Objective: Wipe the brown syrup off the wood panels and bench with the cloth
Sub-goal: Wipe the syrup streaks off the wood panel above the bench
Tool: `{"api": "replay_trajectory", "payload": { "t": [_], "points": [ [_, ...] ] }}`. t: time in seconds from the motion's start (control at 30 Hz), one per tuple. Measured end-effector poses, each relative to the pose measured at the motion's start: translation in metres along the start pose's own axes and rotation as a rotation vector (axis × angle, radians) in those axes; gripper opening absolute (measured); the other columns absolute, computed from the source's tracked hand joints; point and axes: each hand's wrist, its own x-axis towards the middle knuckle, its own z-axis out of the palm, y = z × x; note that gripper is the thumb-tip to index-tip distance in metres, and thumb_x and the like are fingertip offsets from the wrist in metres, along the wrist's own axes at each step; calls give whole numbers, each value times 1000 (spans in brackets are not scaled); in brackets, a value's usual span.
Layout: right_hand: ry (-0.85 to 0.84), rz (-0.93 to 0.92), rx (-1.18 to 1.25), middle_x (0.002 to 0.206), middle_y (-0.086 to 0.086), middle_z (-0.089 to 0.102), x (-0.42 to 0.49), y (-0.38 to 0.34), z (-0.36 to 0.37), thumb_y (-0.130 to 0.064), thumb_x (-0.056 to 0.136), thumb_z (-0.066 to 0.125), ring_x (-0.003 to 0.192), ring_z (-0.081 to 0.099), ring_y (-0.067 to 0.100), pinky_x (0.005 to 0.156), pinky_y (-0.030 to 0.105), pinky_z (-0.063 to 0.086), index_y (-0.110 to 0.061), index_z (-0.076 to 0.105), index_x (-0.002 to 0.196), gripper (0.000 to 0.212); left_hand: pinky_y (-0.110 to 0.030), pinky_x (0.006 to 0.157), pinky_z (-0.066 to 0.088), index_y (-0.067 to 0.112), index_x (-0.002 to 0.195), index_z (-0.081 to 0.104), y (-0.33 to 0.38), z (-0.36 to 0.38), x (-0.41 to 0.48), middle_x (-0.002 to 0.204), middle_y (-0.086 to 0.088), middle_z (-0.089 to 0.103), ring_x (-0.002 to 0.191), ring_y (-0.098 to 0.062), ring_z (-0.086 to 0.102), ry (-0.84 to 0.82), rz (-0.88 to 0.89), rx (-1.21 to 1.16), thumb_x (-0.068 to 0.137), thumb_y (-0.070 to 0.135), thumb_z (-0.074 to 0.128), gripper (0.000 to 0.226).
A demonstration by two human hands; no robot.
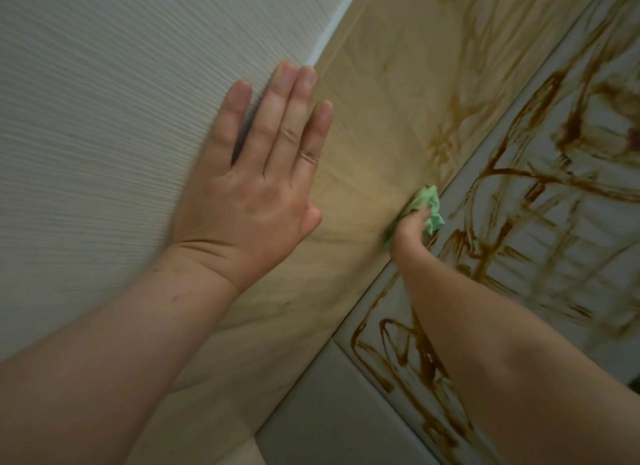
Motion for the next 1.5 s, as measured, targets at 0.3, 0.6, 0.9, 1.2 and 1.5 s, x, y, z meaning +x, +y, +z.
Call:
{"api": "replay_trajectory", "payload": {
  "t": [0.3, 0.6, 0.9, 1.2, 1.5],
  "points": [
    [-118, 13, 145, 167, 2, 30, -66, -108, -11, -88, 89, 20, 152, 28, 32, 125, 60, 19, -27, 28, 163, 96, -58, 126, 0, -1, 162, 6, 1, 5, -1, 169, -28, 2, 158, -41, 4, 44, -1, 39, 102, 40, 18, 74],
    [-190, -904, -309, 172, 7, -16, -215, -115, 13, -26, 109, 29, 158, -15, 31, 127, 50, -6, -13, 5, 165, 63, -58, 127, 3, -3, 161, 16, 0, 5, 0, 168, -29, 10, 157, -41, 13, 101, -12, 16, 99, 39, 38, 78],
    [63, -121, -93, 173, 6, 12, -133, -133, 9, -63, 96, 7, 153, 23, 36, 124, 58, 19, -28, 1, 166, 78, -57, 128, 3, -3, 161, 14, -1, 9, -2, 168, -29, 6, 158, -41, 10, 83, 6, 33, 99, 42, 35, 80],
    [20, -1005, -252, 173, 2, -8, -238, -223, 35, -35, 112, 31, 159, -3, 30, 127, 55, -1, -33, -3, 165, 63, -57, 128, 1, -5, 161, 13, -1, 7, -1, 168, -30, 6, 157, -41, 10, 82, -11, 51, 99, 46, 40, 84],
    [-109, -797, -311, 172, 4, -15, -268, -168, 27, -27, 112, 31, 158, -8, 30, 127, 53, 2, -29, -11, 164, 67, -55, 128, 1, -4, 161, 11, -1, 8, -2, 169, -28, 7, 157, -40, 11, 61, -4, 61, 100, 40, 30, 77]
  ]
}}
